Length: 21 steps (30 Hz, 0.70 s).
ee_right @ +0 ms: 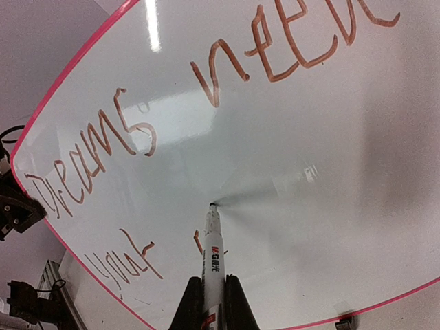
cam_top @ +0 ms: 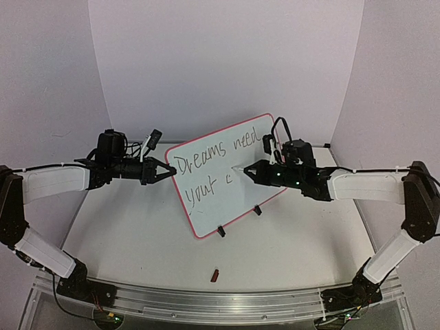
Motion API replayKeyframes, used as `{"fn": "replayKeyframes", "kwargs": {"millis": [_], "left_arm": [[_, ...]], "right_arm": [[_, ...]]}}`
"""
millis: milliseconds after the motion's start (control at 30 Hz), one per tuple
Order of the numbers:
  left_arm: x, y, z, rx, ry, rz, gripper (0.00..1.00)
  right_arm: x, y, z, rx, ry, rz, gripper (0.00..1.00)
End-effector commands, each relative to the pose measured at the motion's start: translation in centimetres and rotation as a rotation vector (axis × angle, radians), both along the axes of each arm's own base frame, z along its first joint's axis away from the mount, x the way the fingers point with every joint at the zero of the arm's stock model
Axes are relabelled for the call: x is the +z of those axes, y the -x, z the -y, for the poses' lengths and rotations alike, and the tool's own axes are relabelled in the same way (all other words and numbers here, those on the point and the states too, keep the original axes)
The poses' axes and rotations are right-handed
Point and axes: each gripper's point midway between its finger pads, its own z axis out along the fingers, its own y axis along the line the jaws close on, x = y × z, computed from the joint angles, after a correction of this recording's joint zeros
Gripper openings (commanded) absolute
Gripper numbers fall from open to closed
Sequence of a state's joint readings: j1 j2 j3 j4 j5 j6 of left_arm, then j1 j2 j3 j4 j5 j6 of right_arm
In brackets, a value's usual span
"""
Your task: Write a sentence on the whiteboard
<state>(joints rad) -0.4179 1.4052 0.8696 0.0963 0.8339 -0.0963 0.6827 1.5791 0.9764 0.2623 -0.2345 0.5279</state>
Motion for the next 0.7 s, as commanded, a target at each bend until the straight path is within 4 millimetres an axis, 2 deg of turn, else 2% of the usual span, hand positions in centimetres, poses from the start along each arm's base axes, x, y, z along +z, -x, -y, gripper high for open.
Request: {"fn": "replayKeyframes", "kwargs": {"millis": [0, 167, 300, 667], "left_arm": [[-1.5, 0.5, 0.1, -0.023, -0.08, 0.06, 0.0], [-1.5, 0.5, 0.2, -0.024, -0.081, 0.061, 0.0], [-1.6, 0.5, 0.2, -0.024, -0.082, 0.057, 0.0], [-1.6, 0.4, 0.2, -0.025, -0.082, 0.056, 0.0]], "right_arm": [[1.9, -1.1, -0.5, 0.005, -0.027, 0.048, 0.0], [2.0, -1.0, -1.1, 0.038, -0.031, 0.049, 0.0], [1.1, -0.6, -1.2, 0.053, -0.025, 0.028, 0.0], [-2.3, 1.2, 1.0, 0.005, 0.007, -0.048, 0.0]]}}
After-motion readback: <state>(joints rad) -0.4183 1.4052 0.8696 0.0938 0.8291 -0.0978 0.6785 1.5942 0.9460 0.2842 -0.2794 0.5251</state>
